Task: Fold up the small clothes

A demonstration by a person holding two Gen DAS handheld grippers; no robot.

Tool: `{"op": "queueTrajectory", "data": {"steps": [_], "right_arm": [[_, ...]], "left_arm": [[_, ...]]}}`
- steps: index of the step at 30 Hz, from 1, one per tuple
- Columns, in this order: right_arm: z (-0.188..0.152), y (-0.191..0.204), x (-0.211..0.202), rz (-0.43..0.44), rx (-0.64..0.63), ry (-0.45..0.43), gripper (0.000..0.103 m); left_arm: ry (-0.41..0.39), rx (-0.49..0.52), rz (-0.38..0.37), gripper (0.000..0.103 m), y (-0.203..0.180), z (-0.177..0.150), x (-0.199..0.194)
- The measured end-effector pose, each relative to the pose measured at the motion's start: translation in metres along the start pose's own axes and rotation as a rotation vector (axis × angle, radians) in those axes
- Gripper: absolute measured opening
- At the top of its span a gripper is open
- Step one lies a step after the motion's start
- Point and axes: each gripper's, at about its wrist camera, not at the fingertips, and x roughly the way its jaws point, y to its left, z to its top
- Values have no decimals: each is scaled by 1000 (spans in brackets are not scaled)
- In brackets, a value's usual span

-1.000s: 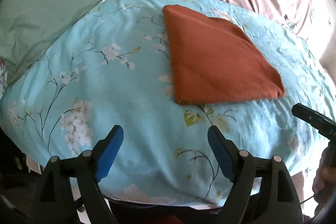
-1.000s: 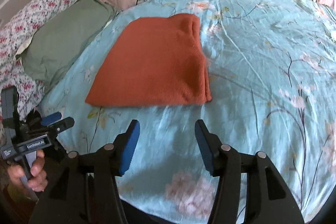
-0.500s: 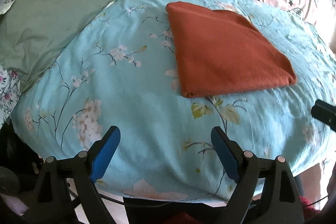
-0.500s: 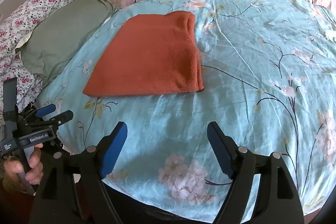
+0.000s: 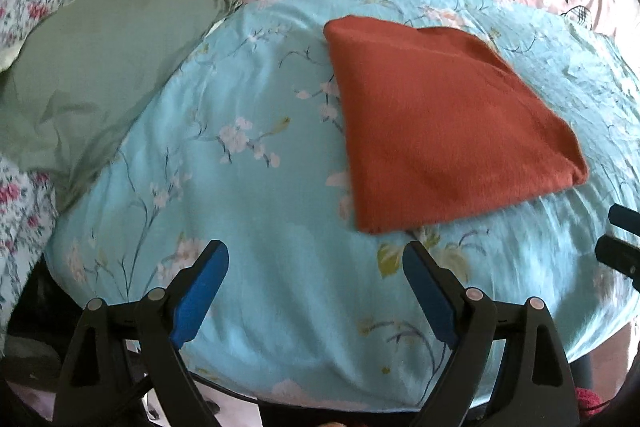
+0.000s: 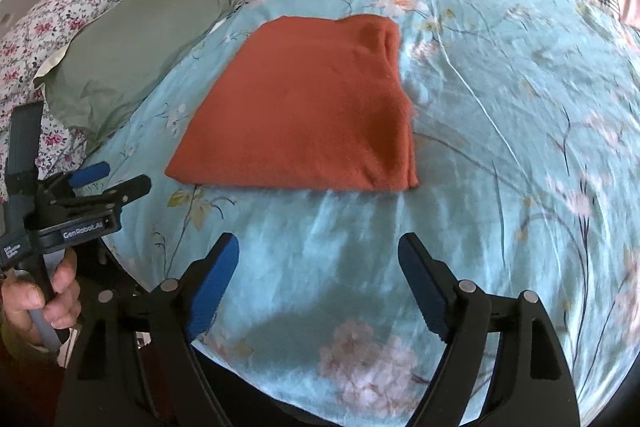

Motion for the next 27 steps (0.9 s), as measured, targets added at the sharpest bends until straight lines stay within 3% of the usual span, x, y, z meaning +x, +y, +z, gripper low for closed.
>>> {"op": "queueTrajectory", "data": {"steps": [12, 27], "right_arm": [[30, 5, 4, 16, -38, -11, 87], [44, 5, 13, 32, -43, -4, 89]], "left_arm": [[-38, -19, 5, 95, -4, 27, -1], [-31, -47, 9, 95, -1, 33, 3]]}}
